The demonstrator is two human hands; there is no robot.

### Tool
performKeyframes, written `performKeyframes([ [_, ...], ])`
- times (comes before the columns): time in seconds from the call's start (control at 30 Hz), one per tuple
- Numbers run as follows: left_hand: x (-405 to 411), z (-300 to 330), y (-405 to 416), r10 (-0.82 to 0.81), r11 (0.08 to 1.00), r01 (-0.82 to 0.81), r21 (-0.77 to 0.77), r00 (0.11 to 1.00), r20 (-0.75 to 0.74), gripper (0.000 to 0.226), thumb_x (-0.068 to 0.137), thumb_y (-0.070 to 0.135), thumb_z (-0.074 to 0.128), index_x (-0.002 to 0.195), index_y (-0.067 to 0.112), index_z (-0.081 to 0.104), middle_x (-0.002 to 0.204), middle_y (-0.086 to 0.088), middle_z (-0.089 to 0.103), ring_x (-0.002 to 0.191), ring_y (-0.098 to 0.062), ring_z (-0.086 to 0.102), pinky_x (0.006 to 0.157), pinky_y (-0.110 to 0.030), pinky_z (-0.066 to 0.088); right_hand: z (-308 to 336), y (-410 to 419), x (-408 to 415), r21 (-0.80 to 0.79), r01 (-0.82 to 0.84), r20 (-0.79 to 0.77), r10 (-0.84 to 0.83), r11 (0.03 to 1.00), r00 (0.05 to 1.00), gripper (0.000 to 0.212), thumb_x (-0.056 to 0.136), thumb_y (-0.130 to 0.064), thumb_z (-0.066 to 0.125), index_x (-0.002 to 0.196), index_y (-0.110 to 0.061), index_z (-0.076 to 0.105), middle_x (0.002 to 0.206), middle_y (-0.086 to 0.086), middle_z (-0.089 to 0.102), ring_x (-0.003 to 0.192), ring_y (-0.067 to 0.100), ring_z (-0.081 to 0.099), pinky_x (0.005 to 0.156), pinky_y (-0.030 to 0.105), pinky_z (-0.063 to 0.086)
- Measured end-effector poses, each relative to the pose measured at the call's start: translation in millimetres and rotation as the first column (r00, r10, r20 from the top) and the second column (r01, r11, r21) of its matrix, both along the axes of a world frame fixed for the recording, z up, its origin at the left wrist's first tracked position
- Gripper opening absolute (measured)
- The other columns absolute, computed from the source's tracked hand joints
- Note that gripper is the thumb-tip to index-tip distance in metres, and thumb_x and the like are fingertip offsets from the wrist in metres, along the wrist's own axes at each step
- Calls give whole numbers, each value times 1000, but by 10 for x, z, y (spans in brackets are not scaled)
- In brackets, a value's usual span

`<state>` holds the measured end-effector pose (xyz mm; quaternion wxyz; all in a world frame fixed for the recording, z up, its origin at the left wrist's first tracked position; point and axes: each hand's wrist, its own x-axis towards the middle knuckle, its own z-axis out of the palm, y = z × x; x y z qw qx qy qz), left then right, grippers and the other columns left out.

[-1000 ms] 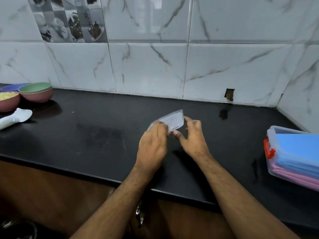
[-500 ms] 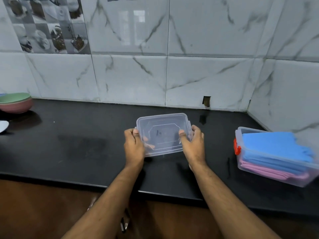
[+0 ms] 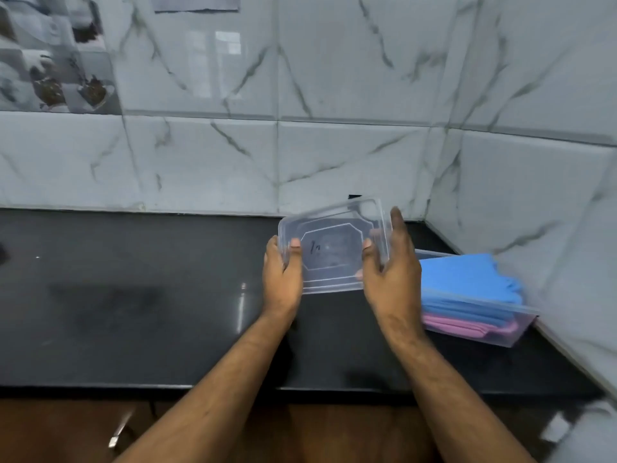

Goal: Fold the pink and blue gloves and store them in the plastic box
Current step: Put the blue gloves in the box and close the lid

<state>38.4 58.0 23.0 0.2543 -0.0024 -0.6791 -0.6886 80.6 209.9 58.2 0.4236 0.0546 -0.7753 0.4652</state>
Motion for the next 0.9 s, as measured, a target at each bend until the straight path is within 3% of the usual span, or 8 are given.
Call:
performKeyframes([
  [0.13,-46,252,550,-101,994,101,-42,995,-8,29,108,46,42,118,23,57,122,-11,66,113,-31,66,101,-58,52,252,507,88,-42,71,-31,-73,997,997,63,100,-17,59,157,-19,34,159,-1,42,143,9,40,115,23,37],
  [0.27,-57,338,999,-143,987,142,-76,990,-9,27,108,41,46,111,18,60,108,-14,69,93,-31,67,88,-49,57,316,1052,135,-2,199,82,-198,980,977,64,101,-19,58,159,-16,31,157,5,43,139,19,44,91,-11,21],
  [0.4,-77,331,1267,-148,975,148,-166,989,10,19,105,32,56,110,16,62,93,8,69,77,4,63,68,-9,48,301,1481,180,52,250,241,-255,967,936,67,100,-24,60,158,-14,29,146,11,50,125,26,56,104,25,42],
  [0.43,-81,333,1334,-159,968,162,-190,987,31,18,104,31,58,111,15,62,93,9,68,77,4,62,63,-5,44,296,1571,186,47,279,248,-282,959,927,66,99,-24,60,157,-12,32,142,11,52,122,25,58,101,24,42],
  [0.53,-55,355,1536,-186,949,208,-236,976,112,20,101,29,62,112,13,54,105,-3,69,91,-18,67,71,-24,51,259,1783,193,46,340,288,-338,939,896,61,100,-25,60,155,-9,37,144,12,52,125,23,56,95,15,34],
  [0.63,-38,385,1696,-166,941,206,-267,972,165,32,101,29,61,119,6,50,115,-12,67,102,-29,67,87,-39,56,203,1896,182,47,329,397,-320,943,860,66,99,-29,60,156,-7,35,151,16,46,136,31,48,111,31,36],
  [0.77,-85,414,1788,-167,905,247,-347,955,246,37,101,32,61,121,3,49,121,-15,66,104,-29,66,82,-35,51,135,1980,152,84,344,497,-339,935,799,69,98,-36,60,154,-5,35,150,17,46,136,34,47,112,39,39],
  [0.9,-107,430,1827,-178,861,294,-414,938,297,39,102,32,59,124,3,47,125,-15,64,101,-25,62,78,-32,46,88,2065,157,108,360,562,-356,927,747,53,97,-38,61,133,0,52,133,20,57,118,35,57,93,34,45],
])
